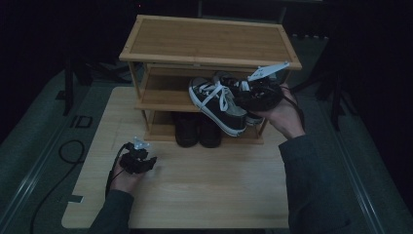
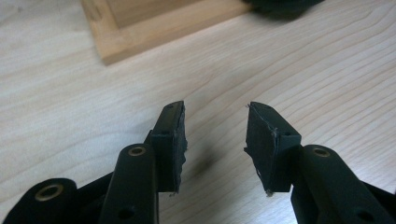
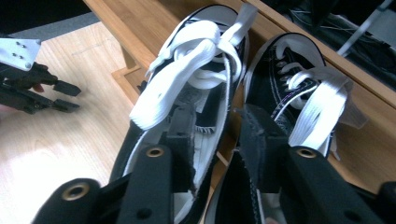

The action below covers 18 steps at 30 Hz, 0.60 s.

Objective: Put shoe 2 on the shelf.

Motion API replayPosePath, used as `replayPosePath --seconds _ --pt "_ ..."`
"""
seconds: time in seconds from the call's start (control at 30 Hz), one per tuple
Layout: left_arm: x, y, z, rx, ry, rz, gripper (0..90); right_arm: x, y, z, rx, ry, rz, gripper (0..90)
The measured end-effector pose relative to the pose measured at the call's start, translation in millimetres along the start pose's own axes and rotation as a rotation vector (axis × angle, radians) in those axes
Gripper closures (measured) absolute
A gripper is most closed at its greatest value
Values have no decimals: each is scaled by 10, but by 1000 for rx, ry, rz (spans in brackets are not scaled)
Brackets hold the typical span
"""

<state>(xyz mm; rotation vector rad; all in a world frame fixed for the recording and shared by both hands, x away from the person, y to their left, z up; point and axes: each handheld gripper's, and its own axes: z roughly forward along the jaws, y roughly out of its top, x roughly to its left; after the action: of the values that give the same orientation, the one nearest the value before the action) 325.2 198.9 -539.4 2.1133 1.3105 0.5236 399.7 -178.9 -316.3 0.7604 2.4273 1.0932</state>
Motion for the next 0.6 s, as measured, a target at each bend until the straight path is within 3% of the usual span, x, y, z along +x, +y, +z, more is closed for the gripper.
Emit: replayPosePath --seconds 0.2,0.37,0.6 --pt "-49 149 -90 -17 -20 18 561 44 -6 -34 1 20 -10 594" --pt "-87 265 -148 -32 -36 38 556 88 -7 -47 -9 39 -32 688" --pt "-146 447 -225 -44 -72 63 568 145 -15 -70 -12 80 -41 728"
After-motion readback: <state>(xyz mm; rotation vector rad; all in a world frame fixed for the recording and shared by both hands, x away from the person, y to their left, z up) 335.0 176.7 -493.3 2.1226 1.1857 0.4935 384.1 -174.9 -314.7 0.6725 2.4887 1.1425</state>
